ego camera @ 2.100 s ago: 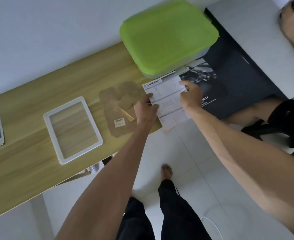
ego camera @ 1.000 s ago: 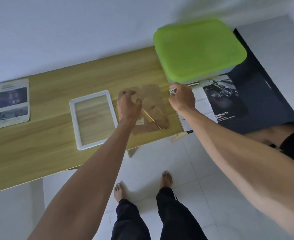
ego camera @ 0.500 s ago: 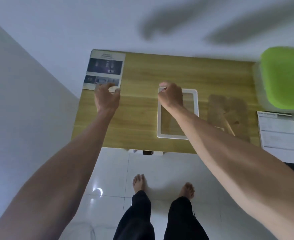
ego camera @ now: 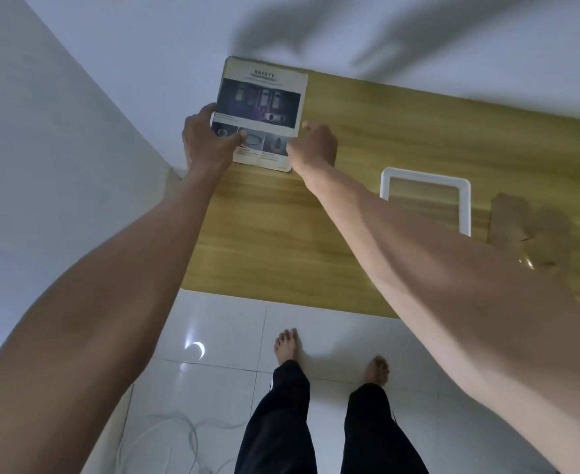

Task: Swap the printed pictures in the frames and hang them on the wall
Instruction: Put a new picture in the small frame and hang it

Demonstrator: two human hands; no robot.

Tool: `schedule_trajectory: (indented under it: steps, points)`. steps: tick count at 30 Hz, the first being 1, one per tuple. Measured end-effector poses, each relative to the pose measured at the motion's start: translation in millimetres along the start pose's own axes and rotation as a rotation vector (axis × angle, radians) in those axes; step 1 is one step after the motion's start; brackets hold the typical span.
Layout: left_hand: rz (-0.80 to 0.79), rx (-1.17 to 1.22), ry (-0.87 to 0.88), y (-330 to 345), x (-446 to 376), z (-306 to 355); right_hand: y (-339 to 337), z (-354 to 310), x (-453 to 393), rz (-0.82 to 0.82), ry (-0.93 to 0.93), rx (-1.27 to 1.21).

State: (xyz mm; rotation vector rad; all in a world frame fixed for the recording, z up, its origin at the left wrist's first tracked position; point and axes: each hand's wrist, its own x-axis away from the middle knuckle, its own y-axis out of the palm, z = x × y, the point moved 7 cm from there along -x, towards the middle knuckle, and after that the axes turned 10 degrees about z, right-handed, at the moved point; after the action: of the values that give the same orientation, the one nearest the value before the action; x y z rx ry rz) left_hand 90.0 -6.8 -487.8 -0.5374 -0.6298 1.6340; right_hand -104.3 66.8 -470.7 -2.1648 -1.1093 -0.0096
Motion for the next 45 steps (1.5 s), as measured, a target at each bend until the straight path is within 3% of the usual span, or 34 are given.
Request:
schedule_trajectory:
  steps: [5,15,20,23,27,32,39,45]
  points:
    - [0.007,0.013,-0.053,11,-7,-13,20,-4,-10,0.043,0.077,-0.082]
    - [0.069,-0.032,0.012,14,-3,-21,23,-1,-24,0.123,0.101,-0.187]
    - [0.116,-0.04,0.021,7,3,-14,16,-11,-20,0.007,0.024,-0.184]
    - [0.129,0.11,-0.014,0,9,-3,3,-14,-17,-0.031,-0.046,-0.21]
    - [-0.054,0.428,-0.145,2,21,19,-33,-6,-17,0.001,-0.076,-0.262]
    - [-0.277,0.443,-0.009,26,55,77,-91,18,-22,0.084,-0.103,-0.281]
    - [-0.397,0.392,0.035,80,130,133,-189,79,-8,0.167,-0.073,-0.211]
    - [-0.352,0.333,-0.001,120,195,150,-251,150,2,0.239,0.029,-0.142]
